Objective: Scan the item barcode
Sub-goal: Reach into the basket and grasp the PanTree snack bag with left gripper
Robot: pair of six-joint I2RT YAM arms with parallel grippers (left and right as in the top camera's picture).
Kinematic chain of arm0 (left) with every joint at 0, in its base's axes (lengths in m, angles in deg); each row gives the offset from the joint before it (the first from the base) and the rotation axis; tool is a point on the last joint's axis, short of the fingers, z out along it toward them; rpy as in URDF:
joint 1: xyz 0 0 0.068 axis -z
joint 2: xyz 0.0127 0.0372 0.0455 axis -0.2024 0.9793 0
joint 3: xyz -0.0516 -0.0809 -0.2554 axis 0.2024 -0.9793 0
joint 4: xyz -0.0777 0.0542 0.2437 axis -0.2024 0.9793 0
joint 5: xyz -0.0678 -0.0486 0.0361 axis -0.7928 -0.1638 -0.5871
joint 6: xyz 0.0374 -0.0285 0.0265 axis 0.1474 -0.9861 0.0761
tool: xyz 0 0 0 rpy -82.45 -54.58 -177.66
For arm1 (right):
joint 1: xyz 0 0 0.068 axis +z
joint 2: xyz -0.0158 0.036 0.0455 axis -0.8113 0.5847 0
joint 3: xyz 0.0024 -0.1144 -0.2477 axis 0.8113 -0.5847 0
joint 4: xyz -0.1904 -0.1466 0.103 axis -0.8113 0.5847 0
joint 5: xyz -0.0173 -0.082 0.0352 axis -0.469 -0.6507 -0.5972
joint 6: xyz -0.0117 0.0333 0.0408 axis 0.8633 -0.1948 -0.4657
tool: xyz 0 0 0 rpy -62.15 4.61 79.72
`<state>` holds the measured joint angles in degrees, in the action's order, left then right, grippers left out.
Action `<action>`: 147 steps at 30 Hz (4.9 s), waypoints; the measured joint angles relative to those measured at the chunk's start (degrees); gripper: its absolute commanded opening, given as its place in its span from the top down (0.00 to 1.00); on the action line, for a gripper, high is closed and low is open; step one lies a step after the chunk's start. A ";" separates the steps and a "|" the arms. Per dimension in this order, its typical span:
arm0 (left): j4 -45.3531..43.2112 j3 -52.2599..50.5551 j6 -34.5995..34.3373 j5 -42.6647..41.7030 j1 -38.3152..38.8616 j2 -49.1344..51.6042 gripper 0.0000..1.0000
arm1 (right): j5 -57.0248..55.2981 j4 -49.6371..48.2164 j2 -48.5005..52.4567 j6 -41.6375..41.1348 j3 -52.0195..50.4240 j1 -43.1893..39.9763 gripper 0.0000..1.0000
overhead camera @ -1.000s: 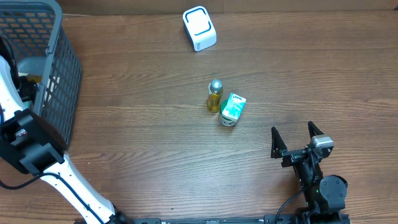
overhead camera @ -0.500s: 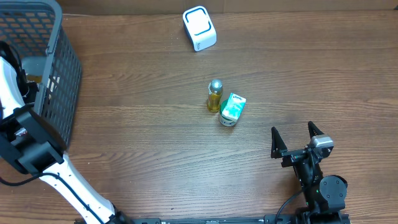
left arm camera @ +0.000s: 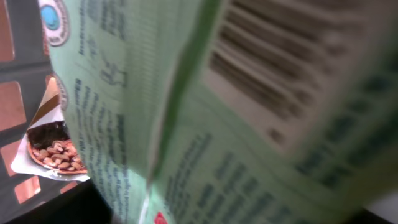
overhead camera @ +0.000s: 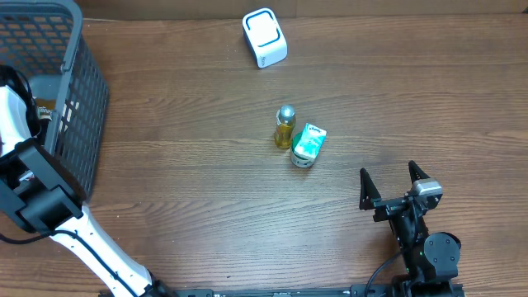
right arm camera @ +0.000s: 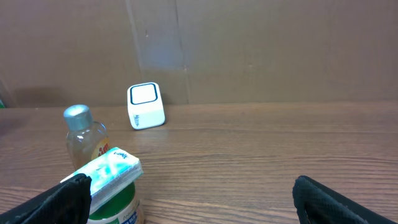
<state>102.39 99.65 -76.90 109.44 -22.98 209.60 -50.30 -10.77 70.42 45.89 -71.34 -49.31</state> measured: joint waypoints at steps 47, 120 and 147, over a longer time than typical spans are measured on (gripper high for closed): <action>3.21 -1.55 -1.68 -6.25 -0.20 -2.16 0.27 | -0.02 0.00 0.00 0.02 0.00 0.00 0.00; -12.39 -16.68 -3.15 -1.68 -4.35 -7.91 0.41 | -0.02 0.00 0.00 0.02 0.00 0.00 0.00; -1.86 -9.51 -10.14 -8.52 -6.49 -7.82 0.96 | -0.02 0.02 0.00 0.02 0.00 0.00 0.00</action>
<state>100.53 90.14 -87.04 100.92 -29.47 201.77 -50.32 -10.75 70.42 45.92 -71.34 -49.31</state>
